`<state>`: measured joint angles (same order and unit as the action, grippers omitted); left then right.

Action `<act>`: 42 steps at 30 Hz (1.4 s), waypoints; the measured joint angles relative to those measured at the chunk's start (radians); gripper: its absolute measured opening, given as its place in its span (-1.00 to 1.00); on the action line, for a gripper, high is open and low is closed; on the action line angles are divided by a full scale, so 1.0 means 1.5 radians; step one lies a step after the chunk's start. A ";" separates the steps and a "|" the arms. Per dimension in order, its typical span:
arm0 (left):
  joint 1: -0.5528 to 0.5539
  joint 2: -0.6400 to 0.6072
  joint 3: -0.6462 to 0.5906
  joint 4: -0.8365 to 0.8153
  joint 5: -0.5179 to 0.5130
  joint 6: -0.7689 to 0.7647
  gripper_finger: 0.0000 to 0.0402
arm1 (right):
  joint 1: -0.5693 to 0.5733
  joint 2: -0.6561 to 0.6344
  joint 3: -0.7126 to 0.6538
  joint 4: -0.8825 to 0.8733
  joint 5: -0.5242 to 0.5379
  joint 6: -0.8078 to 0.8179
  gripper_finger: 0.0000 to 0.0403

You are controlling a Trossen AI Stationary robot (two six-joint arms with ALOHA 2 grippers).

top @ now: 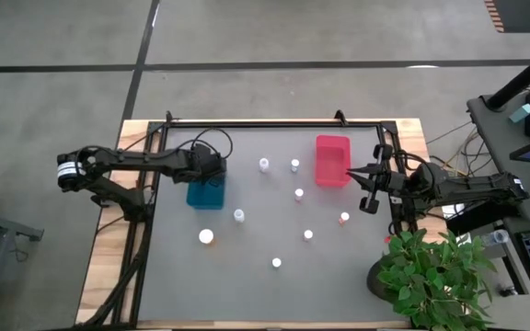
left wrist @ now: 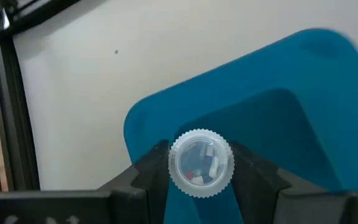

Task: Pick and place medicine bottles into bin by pill shape (circle, oval)
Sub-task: Put the bottom right transparent capsule bottle into the blue bin, then put the top blue tablet bottle into the red bin

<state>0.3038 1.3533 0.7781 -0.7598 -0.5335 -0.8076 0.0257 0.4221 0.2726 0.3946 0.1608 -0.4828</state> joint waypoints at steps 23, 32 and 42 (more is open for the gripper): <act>0.000 0.002 -0.034 0.102 -0.012 -0.016 -0.36 | 0.000 0.000 0.000 -0.001 0.000 0.000 -0.91; 0.000 0.002 -0.034 0.103 -0.012 -0.016 -0.08 | 0.000 0.000 0.000 -0.001 0.000 0.000 -0.91; 0.000 -0.016 -0.016 0.075 0.003 0.051 0.02 | 0.000 0.000 0.000 -0.002 0.000 0.016 -0.91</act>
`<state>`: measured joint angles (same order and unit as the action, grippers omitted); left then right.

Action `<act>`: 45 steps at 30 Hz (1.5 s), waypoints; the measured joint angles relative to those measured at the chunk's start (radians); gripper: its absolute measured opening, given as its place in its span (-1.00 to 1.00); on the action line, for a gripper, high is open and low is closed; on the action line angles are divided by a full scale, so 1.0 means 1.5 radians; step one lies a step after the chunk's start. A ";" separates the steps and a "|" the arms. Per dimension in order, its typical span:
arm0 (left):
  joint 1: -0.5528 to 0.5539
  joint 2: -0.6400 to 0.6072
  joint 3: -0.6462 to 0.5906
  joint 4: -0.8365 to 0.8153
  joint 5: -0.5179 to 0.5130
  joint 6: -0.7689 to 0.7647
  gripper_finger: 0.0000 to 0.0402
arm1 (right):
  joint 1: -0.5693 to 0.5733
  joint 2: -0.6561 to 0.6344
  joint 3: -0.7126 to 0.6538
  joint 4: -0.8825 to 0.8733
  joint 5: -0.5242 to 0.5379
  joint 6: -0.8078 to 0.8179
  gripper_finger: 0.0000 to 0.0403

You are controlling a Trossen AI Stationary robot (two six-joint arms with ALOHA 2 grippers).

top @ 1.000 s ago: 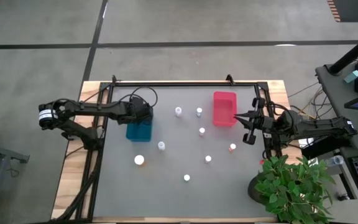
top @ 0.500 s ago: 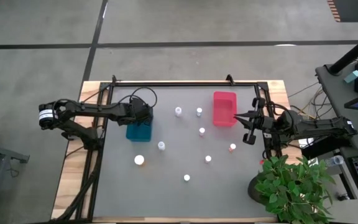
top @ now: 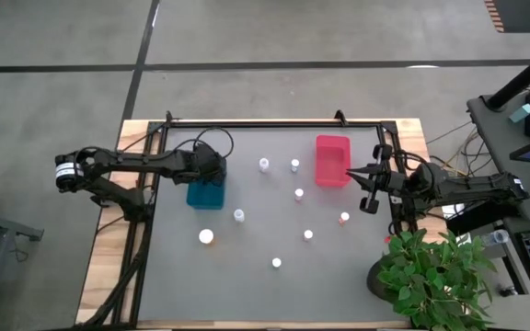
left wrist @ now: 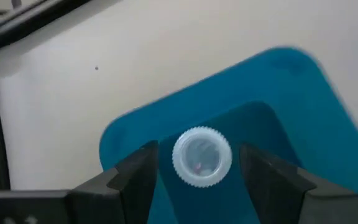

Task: Pick and place medicine bottles into bin by pill shape (circle, oval)
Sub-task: Put the top blue tablet bottle into the red bin

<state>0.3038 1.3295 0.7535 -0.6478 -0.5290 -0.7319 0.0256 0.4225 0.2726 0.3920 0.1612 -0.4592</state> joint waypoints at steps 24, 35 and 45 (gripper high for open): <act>-0.065 -0.235 0.017 0.388 0.000 0.480 0.03 | 0.000 0.273 0.088 0.038 0.065 0.198 -0.91; -0.094 -0.223 -0.009 0.558 0.062 0.636 0.03 | 0.000 0.430 0.240 -0.085 0.070 0.277 -0.91; -0.094 -0.235 -0.090 0.681 0.088 0.699 0.03 | -0.008 0.560 0.398 -0.245 0.091 0.329 -0.91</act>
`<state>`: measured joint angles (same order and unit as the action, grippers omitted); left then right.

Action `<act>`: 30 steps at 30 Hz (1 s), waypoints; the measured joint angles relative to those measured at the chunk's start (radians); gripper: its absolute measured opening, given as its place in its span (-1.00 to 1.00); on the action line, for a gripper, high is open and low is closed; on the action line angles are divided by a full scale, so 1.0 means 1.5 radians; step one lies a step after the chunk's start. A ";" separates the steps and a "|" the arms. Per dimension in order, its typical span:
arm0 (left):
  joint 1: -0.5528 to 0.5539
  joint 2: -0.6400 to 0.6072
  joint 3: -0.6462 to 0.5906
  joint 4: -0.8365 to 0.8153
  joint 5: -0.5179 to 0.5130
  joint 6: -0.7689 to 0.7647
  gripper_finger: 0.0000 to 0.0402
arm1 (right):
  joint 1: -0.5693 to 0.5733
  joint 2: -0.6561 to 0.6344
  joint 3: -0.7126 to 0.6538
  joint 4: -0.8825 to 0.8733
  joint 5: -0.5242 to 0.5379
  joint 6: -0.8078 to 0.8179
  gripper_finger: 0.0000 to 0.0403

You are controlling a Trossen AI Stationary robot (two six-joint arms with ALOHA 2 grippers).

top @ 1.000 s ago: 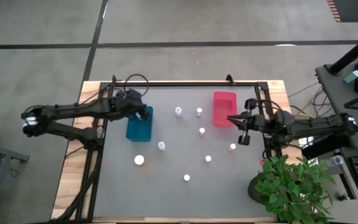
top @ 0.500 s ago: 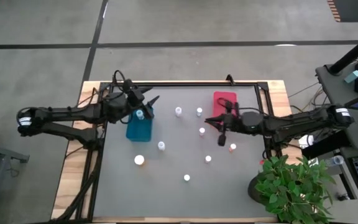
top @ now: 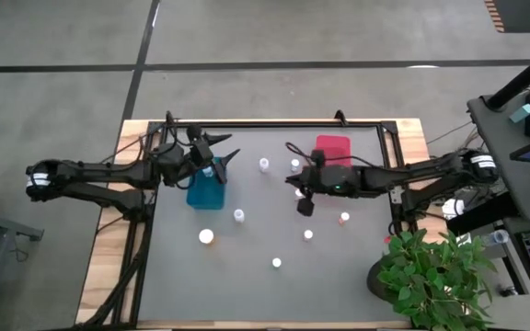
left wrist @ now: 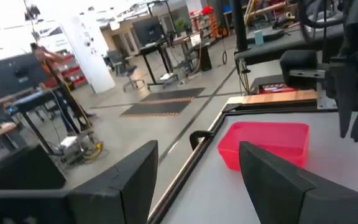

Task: Pick and place medicine bottles into bin by pill shape (circle, oval)
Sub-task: Put the top blue tablet bottle into the red bin

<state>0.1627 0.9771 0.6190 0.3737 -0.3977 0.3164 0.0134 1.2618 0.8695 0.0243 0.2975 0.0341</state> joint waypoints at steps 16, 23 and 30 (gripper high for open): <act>0.001 -0.004 -0.007 0.019 -0.002 0.027 0.03 | -0.103 0.200 0.277 -0.362 0.001 0.074 -0.91; 0.001 -0.004 -0.007 0.019 -0.015 0.027 0.03 | -0.173 0.279 0.351 -0.527 -0.001 0.154 -0.91; 0.001 -0.003 -0.008 0.020 -0.047 0.043 0.03 | -0.210 0.306 0.367 -0.540 -0.043 0.172 -0.91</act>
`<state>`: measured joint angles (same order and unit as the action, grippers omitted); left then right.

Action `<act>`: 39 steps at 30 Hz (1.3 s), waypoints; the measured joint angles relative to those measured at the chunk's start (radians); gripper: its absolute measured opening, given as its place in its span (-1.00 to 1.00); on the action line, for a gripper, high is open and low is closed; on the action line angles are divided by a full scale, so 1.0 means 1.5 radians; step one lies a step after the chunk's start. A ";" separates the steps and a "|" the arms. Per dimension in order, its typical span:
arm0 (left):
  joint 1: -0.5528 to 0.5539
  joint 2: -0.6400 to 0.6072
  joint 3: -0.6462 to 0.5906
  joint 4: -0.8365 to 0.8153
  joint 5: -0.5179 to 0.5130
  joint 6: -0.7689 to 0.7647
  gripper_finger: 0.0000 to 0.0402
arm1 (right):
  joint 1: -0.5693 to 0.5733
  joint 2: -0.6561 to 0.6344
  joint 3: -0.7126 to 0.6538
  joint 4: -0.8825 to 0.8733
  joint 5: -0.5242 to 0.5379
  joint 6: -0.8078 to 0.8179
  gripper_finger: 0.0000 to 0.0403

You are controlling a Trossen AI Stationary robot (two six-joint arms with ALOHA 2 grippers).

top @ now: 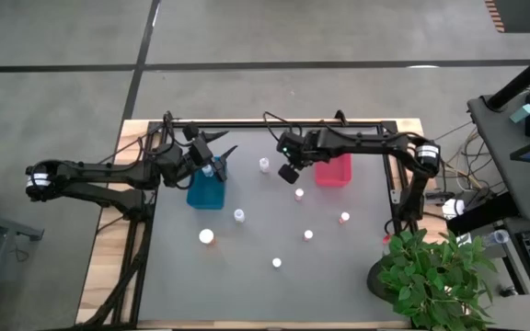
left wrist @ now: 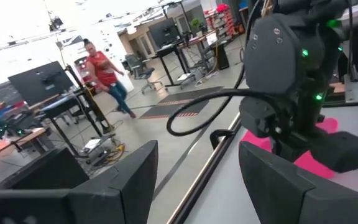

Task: Pick and place medicine bottles into bin by pill shape (circle, oval)
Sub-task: Put the top blue tablet bottle into the red bin

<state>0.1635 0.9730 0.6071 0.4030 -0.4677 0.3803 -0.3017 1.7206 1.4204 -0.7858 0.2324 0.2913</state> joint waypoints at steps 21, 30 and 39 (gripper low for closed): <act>0.000 0.002 -0.003 0.006 -0.001 0.013 0.03 | -0.004 -0.010 -0.004 0.030 0.006 0.130 -0.19; 0.000 0.002 -0.003 0.006 -0.001 0.013 0.03 | -0.004 -0.010 -0.032 0.050 0.057 0.157 -0.08; 0.000 0.002 -0.003 0.006 -0.001 0.014 0.03 | -0.004 -0.010 -0.072 0.119 0.056 0.157 -0.08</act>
<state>0.1635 0.9752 0.6022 0.4114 -0.4698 0.4007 -0.3084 1.7050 1.3127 -0.6076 0.3164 0.5265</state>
